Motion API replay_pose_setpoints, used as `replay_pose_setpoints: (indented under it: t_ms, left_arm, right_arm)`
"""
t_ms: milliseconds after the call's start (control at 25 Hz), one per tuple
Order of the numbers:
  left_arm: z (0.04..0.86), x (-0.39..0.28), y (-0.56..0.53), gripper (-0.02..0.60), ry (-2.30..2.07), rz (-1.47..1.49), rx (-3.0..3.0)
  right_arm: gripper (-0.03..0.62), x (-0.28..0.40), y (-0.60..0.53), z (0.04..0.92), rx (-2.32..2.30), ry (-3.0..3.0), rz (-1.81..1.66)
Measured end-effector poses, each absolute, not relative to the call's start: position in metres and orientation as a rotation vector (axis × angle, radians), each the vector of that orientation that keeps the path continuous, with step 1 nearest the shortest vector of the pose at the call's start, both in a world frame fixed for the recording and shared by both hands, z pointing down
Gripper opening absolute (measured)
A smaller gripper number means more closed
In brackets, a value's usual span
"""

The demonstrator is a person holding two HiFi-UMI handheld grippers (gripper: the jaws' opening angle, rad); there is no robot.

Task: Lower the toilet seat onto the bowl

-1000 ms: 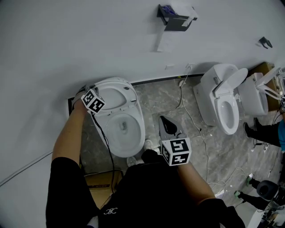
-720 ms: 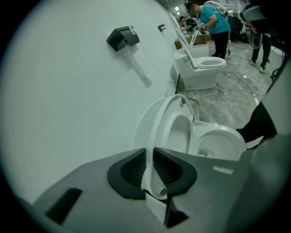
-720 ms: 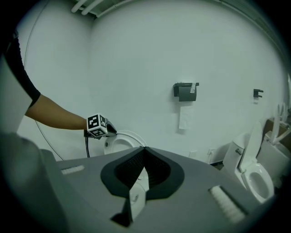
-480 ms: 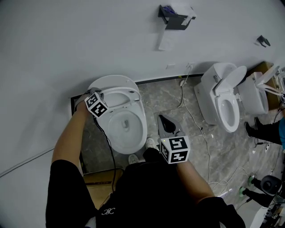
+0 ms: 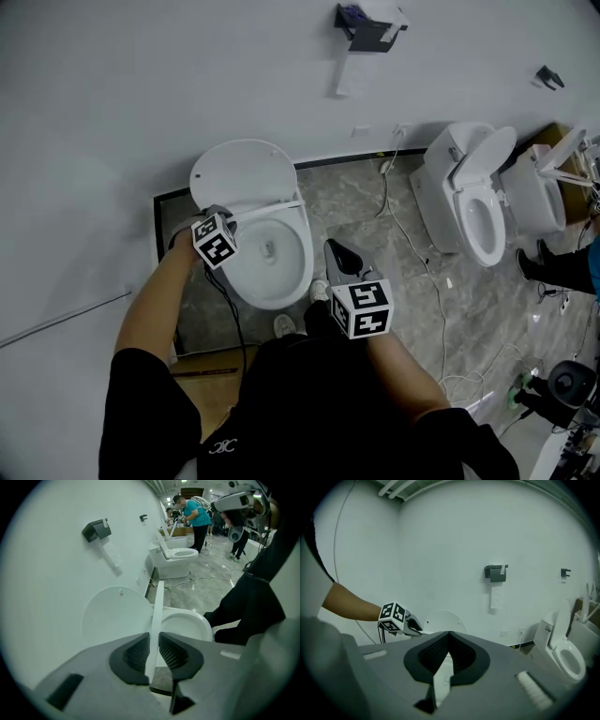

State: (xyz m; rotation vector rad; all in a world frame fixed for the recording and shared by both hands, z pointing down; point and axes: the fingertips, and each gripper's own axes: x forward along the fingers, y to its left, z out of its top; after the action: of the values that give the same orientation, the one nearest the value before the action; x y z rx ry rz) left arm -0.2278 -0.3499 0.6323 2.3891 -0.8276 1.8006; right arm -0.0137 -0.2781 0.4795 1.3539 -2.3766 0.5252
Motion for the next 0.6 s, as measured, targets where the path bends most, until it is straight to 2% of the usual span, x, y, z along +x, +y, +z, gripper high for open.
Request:
replay_pose_setpoints:
  t_ms: [600]
  left_arm:
    - [0.681, -0.196, -0.245, 0.086, -0.612, 1.684, 2.447]
  right_arm:
    - [0.008, -0.029, -0.218, 0.503, 1.364, -2.319, 0.577]
